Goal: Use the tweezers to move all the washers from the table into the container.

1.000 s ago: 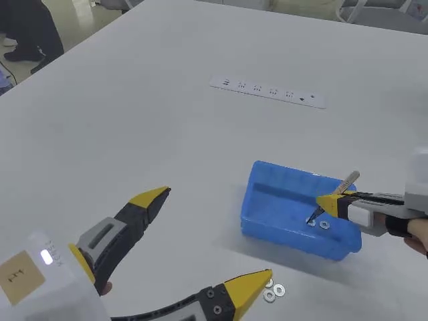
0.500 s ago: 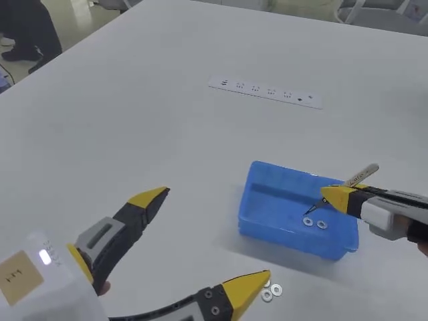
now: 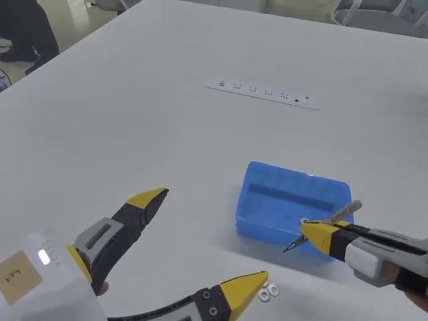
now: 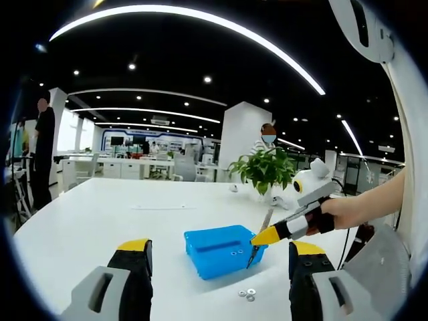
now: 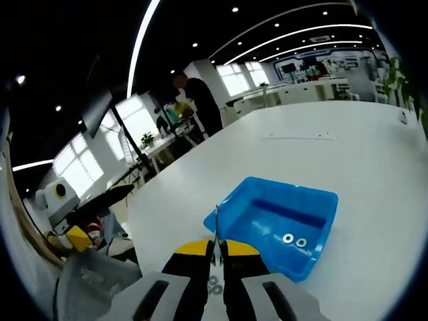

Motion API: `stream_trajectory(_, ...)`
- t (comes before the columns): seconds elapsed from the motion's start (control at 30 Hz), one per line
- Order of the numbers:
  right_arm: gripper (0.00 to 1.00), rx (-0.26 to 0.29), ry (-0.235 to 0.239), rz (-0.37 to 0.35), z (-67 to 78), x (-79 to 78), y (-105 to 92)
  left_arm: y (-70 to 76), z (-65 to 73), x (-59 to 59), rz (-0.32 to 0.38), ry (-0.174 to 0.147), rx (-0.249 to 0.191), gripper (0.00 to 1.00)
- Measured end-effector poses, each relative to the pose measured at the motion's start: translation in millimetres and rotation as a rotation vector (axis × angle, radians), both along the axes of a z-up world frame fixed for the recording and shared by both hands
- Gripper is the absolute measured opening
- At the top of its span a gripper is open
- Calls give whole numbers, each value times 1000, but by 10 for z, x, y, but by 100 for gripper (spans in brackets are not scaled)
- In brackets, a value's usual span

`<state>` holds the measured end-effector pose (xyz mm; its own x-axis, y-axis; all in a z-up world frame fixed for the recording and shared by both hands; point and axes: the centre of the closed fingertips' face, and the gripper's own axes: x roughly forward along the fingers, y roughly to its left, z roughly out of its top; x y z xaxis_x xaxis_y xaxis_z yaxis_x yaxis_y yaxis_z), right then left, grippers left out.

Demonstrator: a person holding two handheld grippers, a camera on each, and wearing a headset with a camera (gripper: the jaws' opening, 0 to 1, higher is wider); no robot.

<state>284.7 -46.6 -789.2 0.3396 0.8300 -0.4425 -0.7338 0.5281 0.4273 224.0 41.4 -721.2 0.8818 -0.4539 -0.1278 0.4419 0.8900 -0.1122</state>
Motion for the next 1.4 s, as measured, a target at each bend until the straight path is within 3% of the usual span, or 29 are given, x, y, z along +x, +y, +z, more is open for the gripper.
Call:
stream_trajectory(0.33, 3, -71, 46, 76, -351, -190, 33, -25, -6, -2, -8, 1, 4, 86)
stream_trajectory(0.7, 3, -119, 31, 134, -416, -272, 55, -41, -15, 1, -10, 5, 8, 86)
stream_trajectory(0.77, 3, -134, 15, 150, -419, -291, 64, -47, -15, 0, -13, 5, 8, 86)
stream_trajectory(1.2, 3, -318, -210, 398, -397, -489, 167, -64, -22, -8, -22, 8, 14, 85)
stream_trajectory(1.4, 3, -382, -277, 496, -406, -585, 231, -53, -6, -7, -15, 4, 12, 85)
